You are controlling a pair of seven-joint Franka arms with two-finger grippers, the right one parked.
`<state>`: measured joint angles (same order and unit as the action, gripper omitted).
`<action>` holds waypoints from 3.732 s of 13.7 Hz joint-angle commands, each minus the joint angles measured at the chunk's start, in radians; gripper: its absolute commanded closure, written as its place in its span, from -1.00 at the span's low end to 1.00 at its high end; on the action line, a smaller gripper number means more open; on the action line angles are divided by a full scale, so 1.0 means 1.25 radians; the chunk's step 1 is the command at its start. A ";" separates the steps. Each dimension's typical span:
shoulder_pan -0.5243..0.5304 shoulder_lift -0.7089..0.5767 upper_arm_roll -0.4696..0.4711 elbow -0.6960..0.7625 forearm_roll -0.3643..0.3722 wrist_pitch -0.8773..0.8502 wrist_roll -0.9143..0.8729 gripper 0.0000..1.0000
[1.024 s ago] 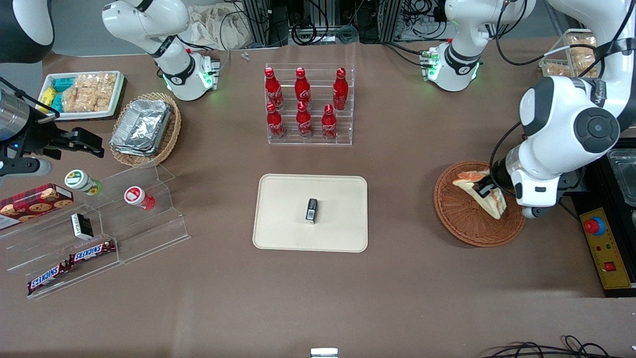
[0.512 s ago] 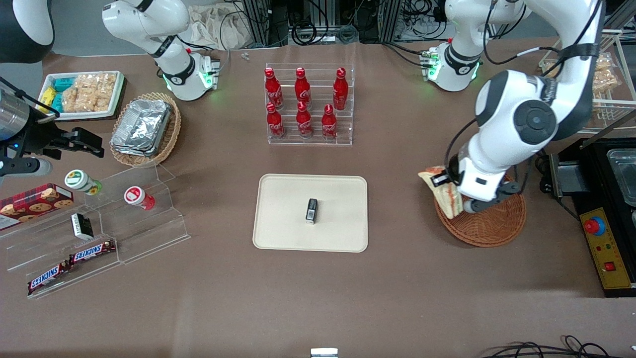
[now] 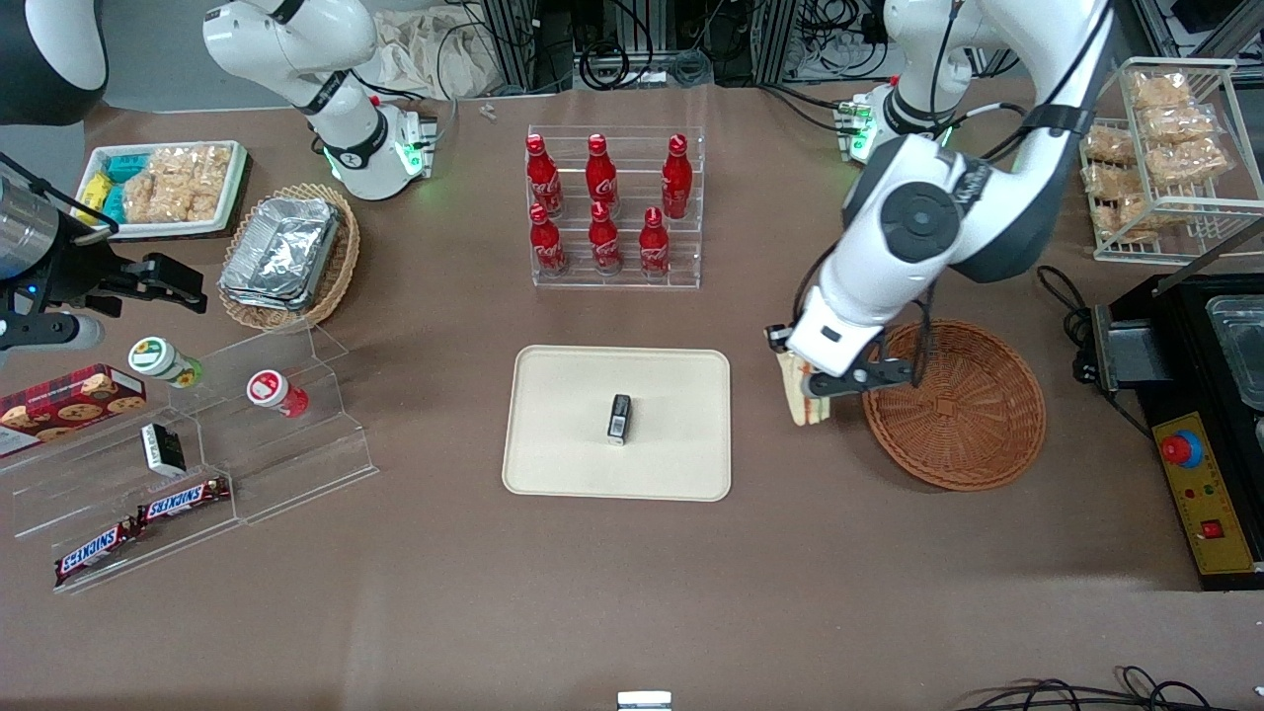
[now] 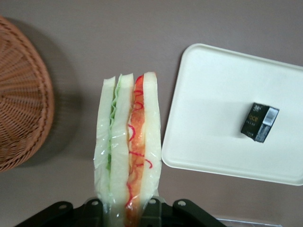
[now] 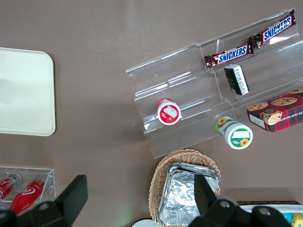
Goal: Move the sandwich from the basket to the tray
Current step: 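Lift the sandwich out of the basket toward the cream tray, then lower the held sandwich onto the tray beside the black box, then open the left gripper and withdraw it back over the basket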
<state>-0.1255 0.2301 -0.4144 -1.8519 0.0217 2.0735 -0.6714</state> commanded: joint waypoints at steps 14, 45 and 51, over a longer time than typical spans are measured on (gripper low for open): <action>-0.136 0.298 -0.002 0.073 0.257 0.245 -0.152 1.00; 0.052 0.097 -0.012 0.497 0.055 -0.396 0.035 -1.00; 0.080 -0.033 0.077 0.409 0.009 -0.457 0.186 -1.00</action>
<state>-0.0330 0.2721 -0.3764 -1.2658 0.0778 1.5155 -0.5332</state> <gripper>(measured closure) 0.000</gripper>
